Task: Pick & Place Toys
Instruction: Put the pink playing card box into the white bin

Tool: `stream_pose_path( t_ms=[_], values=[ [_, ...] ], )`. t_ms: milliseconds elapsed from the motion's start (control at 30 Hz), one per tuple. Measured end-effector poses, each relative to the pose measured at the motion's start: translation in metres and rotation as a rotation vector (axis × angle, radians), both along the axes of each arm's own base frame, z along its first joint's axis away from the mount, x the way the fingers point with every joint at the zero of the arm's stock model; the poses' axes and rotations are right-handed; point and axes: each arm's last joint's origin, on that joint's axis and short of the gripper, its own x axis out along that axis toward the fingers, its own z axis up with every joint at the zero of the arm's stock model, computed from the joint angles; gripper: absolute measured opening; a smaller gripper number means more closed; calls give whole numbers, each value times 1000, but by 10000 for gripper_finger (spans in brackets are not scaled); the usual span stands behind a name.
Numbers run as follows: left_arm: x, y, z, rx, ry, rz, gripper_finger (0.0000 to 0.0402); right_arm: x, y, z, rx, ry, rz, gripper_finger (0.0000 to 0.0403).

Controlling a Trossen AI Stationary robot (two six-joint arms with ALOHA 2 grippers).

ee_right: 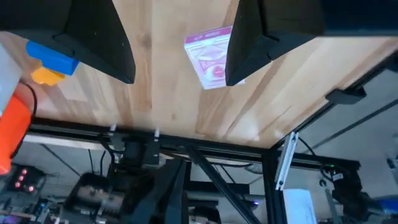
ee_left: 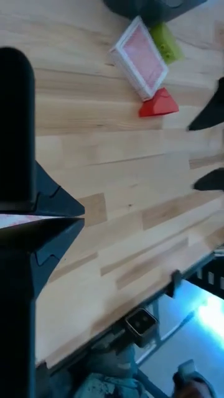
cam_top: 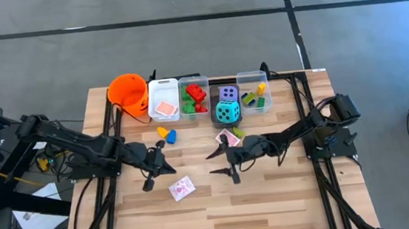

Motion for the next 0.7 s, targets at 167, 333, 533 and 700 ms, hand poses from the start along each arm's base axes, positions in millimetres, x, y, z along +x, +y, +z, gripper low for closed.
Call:
stream_pose_path(
  t_ms=[167, 333, 533, 700],
  values=[
    [6, -1, -10, 27, 49, 19, 1, 17, -23, -29, -8, -29, 12, 244],
    [9, 0, -18, 86, 87, 76, 2, 55, -38, -71, 75, -73, 149, 245],
    [7, 1, -19, 80, 114, 91, 1, 92, -46, -92, 114, -35, 346, 245],
    [6, 1, -20, 59, 129, 115, 1, 106, -55, -97, 147, 52, 423, 245]
  ],
)
